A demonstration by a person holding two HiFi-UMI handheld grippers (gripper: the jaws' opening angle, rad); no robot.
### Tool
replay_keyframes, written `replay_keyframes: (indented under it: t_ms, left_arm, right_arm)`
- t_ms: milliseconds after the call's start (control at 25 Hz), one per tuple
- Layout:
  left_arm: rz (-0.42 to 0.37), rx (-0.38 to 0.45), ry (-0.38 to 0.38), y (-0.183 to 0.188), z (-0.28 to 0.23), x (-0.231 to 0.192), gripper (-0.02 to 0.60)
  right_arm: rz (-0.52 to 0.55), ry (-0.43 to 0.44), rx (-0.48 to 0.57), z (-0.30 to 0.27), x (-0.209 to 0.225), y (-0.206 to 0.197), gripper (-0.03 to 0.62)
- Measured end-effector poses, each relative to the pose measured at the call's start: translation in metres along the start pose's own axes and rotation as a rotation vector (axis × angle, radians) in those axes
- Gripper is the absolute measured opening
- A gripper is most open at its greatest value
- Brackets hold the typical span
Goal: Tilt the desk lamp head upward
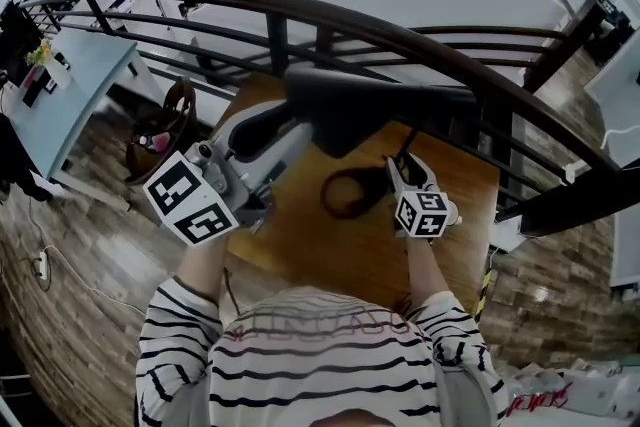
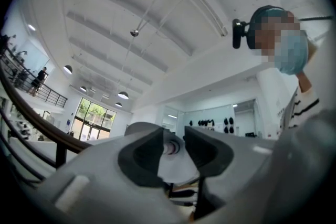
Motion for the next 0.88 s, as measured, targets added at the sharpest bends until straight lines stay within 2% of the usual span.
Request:
replay_keyframes:
  t_ms: [200,320,600,880]
  left_arm:
    - [-0.019,0.012,0.007,-0.004,0.001,0.009,0.136]
    - [-0.031,0.015,0.014,-0.011,-0.001,0.019,0.209]
    - [0.040,0.010,0.035,-0.032,0.007,0.028,0.244]
    - [0.055,0.013,0.062,-0.047,0.027,0.038,0.249]
  right_arm:
    - [-0.028,-0.014,0.009,0.025,-0.003,-0.005,0.169]
    - [-0.050,-0.019,0.015,0.044,-0.004,-0.011,0.169]
    - [-0.084,-0.027,0.020,0.082,-0.015,-0.024,0.167]
    - [-0.108,-0.031,0.018,0.114,-0.034,-0.042,0.166]
Point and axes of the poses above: the fingertips, and each gripper's own axes: z backward along the fingers, x to its right, y out of its top, the point moved 8 cm from there along z, backward along the fingers, and after that the axes turned 10 degrees about -y, right-handed, at the moved point
